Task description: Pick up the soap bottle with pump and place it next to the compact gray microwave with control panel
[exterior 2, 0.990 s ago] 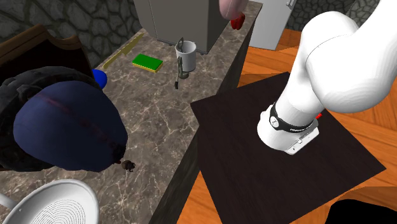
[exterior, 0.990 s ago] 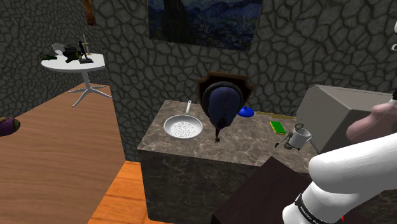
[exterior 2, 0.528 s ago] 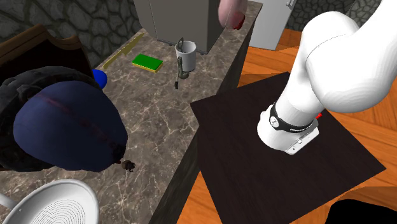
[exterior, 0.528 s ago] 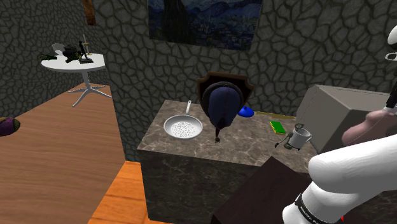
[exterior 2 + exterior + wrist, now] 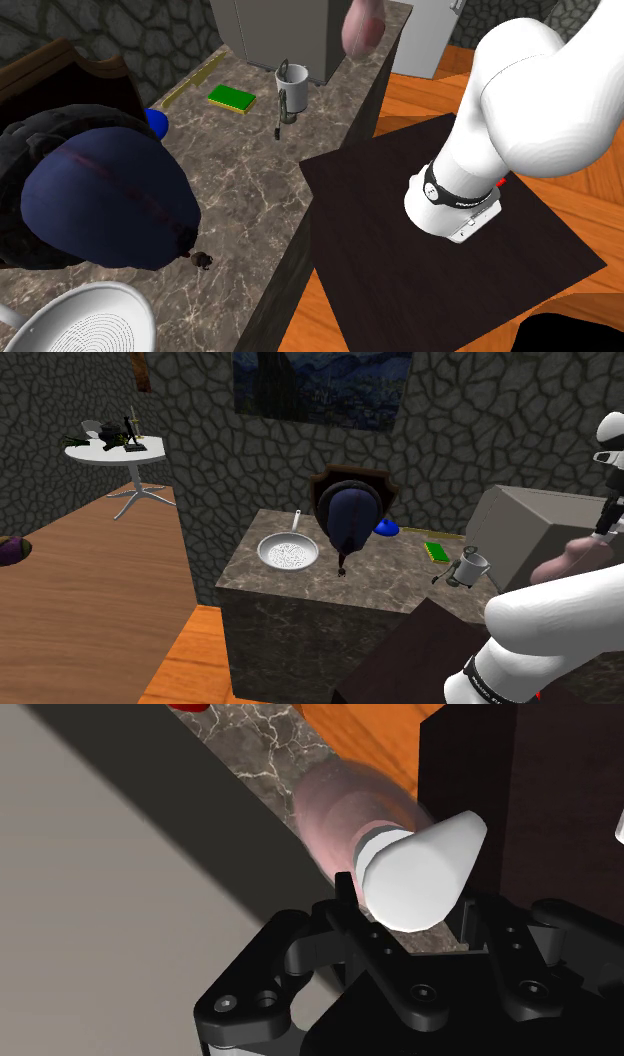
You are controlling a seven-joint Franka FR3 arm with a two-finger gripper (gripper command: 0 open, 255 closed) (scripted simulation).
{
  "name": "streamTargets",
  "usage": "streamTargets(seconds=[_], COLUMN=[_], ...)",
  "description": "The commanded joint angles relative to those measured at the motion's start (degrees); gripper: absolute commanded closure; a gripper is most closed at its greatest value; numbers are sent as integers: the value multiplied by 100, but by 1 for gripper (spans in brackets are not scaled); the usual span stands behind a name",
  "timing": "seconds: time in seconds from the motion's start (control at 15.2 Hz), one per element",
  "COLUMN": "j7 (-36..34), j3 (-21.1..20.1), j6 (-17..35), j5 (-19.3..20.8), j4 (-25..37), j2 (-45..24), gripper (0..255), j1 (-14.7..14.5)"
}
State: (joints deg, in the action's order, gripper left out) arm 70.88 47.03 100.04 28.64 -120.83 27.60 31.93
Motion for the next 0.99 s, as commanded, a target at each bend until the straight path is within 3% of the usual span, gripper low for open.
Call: streamTargets(seconds=[0.0,0.92], j7=[-24,-168], j3=[45,474], j6=[150,1239], j5=[36,199], j4=[-145,-1014], j2=[8,-203], gripper=[255,255], j1=[13,-9])
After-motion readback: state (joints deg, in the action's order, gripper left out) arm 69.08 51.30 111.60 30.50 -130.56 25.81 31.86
